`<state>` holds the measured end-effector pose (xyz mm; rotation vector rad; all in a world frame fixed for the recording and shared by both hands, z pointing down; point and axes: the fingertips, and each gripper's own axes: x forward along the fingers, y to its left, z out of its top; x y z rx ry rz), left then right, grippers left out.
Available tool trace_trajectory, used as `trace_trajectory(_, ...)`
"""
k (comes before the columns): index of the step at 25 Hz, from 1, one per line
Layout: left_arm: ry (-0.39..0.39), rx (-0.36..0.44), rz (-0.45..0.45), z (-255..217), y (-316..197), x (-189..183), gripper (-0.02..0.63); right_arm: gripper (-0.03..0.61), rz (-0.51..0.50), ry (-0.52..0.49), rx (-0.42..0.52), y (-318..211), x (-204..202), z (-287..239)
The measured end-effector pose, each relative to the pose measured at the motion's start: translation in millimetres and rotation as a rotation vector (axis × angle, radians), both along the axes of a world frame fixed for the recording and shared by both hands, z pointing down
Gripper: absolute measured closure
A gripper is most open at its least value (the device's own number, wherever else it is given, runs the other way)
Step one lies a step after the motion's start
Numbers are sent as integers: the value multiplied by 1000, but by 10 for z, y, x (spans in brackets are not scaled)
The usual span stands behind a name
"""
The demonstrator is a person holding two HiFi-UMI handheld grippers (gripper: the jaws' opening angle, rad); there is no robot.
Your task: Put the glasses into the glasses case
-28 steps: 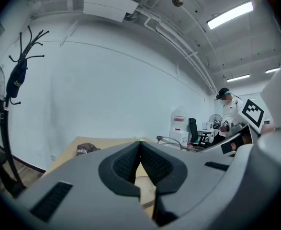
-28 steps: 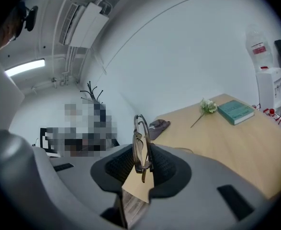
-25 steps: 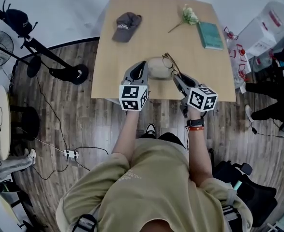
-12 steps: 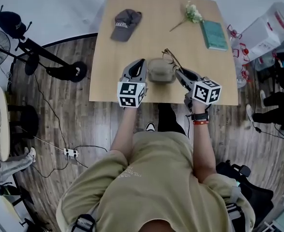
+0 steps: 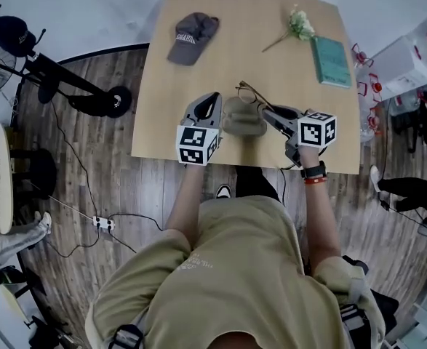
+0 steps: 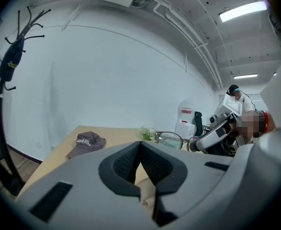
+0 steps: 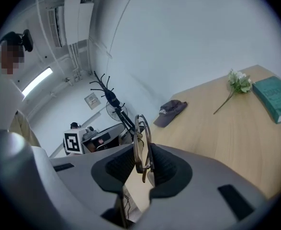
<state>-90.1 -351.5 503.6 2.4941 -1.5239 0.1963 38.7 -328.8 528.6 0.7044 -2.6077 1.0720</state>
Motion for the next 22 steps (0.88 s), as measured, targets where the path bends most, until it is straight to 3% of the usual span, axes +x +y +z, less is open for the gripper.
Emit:
trace_trajectory(4, -3, -47, -6, 222, -24, 8, 592, 483, -95, -3, -102, -42, -24, 165)
trace_trajectory(11, -6, -88, 5, 389, -134, 29, 592, 483, -285, 102, -182, -53, -45, 607)
trace_trajectory(22, -15, -134, 8, 592, -205, 1, 591, 479, -443, 178, -351, -24, -125, 1134)
